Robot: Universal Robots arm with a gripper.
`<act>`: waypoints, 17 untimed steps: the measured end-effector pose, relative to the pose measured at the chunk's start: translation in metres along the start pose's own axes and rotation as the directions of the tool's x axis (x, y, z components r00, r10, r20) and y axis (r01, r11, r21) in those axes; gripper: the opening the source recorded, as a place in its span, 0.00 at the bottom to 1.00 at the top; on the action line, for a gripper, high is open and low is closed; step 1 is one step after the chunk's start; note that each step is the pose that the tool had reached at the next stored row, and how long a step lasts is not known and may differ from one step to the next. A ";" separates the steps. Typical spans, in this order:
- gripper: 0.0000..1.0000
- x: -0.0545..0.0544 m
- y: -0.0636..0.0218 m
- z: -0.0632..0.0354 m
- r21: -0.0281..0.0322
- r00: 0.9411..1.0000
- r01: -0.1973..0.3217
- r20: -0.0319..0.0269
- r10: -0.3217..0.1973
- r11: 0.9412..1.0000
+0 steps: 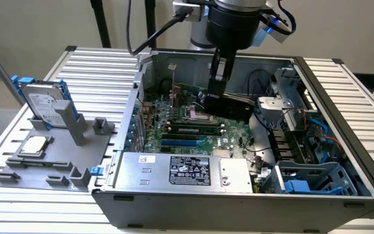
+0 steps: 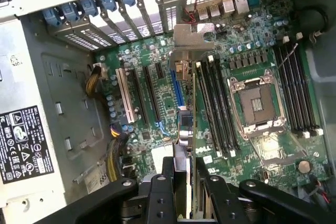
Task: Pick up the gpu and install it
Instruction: 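Insert the gpu into the slot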
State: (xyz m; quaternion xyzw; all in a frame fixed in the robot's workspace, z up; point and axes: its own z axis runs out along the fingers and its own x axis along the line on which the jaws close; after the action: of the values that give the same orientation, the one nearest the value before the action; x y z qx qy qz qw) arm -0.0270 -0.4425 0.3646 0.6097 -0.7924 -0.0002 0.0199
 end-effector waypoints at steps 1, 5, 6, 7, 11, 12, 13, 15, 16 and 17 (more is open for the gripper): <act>0.27 0.000 0.0015 0.0016 0.000 1.000 0.006 0.000 -0.006 1.000; 0.27 0.003 0.0111 0.0092 0.003 1.000 0.015 0.000 -0.015 1.000; 0.27 0.004 0.0142 0.0111 0.004 1.000 0.016 0.001 -0.016 1.000; 0.27 0.004 0.0173 0.0130 0.005 1.000 0.016 0.001 -0.016 1.000; 0.27 0.007 0.0292 0.0206 0.008 1.000 0.020 0.001 -0.020 1.000; 0.27 0.008 0.0308 0.0224 0.008 1.000 0.023 0.001 -0.023 1.000; 0.27 0.008 0.0314 0.0242 0.009 1.000 0.028 0.001 -0.028 1.000; 0.27 0.008 0.0314 0.0273 0.009 0.999 0.050 0.001 -0.050 0.999; 0.27 0.008 0.0314 0.0286 0.010 0.998 0.064 0.000 -0.064 0.998; 0.27 0.008 0.0314 0.0299 0.010 0.997 0.078 0.000 -0.078 0.997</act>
State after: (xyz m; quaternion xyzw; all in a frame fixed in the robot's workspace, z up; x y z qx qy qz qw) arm -0.0603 -0.4426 0.3357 0.6403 -0.7679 0.0029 0.0166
